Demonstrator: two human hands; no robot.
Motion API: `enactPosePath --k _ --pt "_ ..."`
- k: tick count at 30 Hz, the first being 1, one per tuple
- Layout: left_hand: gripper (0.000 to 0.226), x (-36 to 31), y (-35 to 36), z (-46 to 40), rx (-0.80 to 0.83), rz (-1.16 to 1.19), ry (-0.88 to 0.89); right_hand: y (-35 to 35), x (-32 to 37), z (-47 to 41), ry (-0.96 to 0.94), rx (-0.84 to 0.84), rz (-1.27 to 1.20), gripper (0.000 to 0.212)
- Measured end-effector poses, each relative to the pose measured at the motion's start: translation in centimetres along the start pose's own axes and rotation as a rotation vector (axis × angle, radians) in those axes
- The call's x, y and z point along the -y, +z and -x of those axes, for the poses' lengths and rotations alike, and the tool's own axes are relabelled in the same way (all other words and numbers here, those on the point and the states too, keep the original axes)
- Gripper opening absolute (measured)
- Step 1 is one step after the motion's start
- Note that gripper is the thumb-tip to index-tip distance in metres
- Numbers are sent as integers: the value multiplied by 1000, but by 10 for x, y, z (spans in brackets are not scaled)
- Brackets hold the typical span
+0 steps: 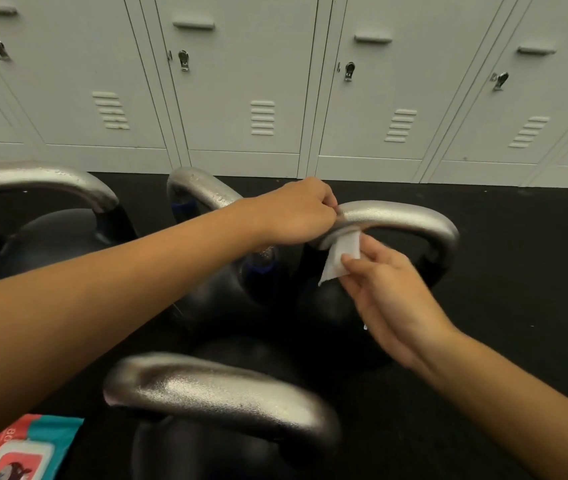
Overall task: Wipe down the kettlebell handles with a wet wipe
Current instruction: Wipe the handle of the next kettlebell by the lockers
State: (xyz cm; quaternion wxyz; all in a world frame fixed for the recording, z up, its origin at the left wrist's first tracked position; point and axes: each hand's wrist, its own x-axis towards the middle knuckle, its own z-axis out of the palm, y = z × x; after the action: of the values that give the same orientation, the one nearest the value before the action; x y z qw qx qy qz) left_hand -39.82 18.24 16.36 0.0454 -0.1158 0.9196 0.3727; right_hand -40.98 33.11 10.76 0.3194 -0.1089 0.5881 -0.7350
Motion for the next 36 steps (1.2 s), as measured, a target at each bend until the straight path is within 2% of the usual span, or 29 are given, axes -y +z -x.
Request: enactPosePath --k 1,6,12,18,22,25,29,36 --pt "27 0 0 0 0 -2 1 6 -6 0 -7 -1 85 41" --pt "26 1 -1 1 14 11 10 7 -13 -5 -69 -39 818 56" --pt "23 0 -1 -1 -3 2 4 -2 -27 -16 -262 -31 1346 71" --pt "23 -2 -1 2 0 -11 9 -4 -32 -1 -281 -5 1492 71" --pt "24 0 0 3 8 -22 4 -6 -30 6 -277 37 1523 60" --pt "23 1 1 3 5 -39 10 -14 -29 -7 -391 -19 1597 53" --pt "23 1 0 2 16 -51 7 -24 -31 -20 -529 -57 1559 35" --pt "21 2 1 0 9 -54 13 -38 -47 -9 -685 -43 1604 43"
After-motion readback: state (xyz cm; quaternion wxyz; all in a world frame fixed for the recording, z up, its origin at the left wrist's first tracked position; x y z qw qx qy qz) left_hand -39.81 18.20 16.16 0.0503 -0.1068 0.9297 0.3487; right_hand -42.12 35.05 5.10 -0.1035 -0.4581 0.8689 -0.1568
